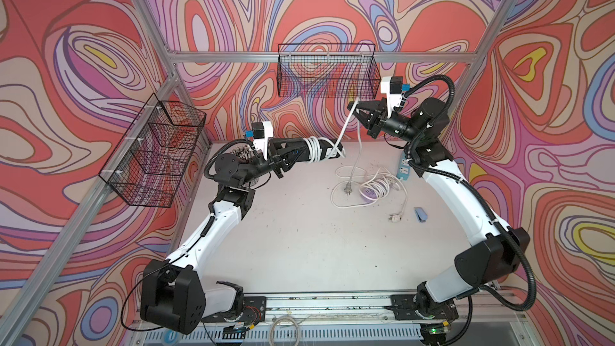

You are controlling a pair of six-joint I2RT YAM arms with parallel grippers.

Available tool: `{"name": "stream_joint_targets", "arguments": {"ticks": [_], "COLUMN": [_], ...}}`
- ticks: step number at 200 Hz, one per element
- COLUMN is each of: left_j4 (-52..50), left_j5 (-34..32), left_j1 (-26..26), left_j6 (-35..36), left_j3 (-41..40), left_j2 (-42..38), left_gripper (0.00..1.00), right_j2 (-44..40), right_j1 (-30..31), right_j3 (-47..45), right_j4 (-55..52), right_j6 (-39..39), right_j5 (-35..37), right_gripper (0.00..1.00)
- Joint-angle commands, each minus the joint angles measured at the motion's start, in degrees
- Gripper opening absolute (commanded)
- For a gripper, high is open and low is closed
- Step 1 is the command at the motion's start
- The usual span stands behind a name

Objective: Unwrap the cord wrapped around the power strip
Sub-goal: Unwrap the power cord from the power strip.

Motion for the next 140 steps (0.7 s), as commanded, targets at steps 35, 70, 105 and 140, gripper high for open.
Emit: {"name": "stream_joint_targets", "arguments": {"ticks": [35,70,105,140], "left_j4": [1.1,1.1,4.9,11.7], "left_j5": [-9.1,-11.1,-11.0,-9.9], "left_j1": [0.4,0.4,0.7,0.5], "left_j6": [9.7,11.0,6.2,-2.4], "left_j3": [5.9,13.4,18.6,20.4], "left_j2": [4.1,8.1,10.5,11.5], "left_gripper": [0.00,0.00,0.00,0.00], "right_j2": [-8.3,-9.9,-7.2,-1.2], "right_j1": [-0.2,-0.1,0.3,2.1], "right_j3": [-12.5,-20.7,-27.7,-33.2], "right_j4": [-11.8,-12.2,-7.4,2.3], "right_j6": [-3.2,-2.4,0.6,4.5], "right_j5": [-1.7,-3.0,-4.4,-2.5], "right_gripper": [0.00,0.00,0.00,0.00]}}
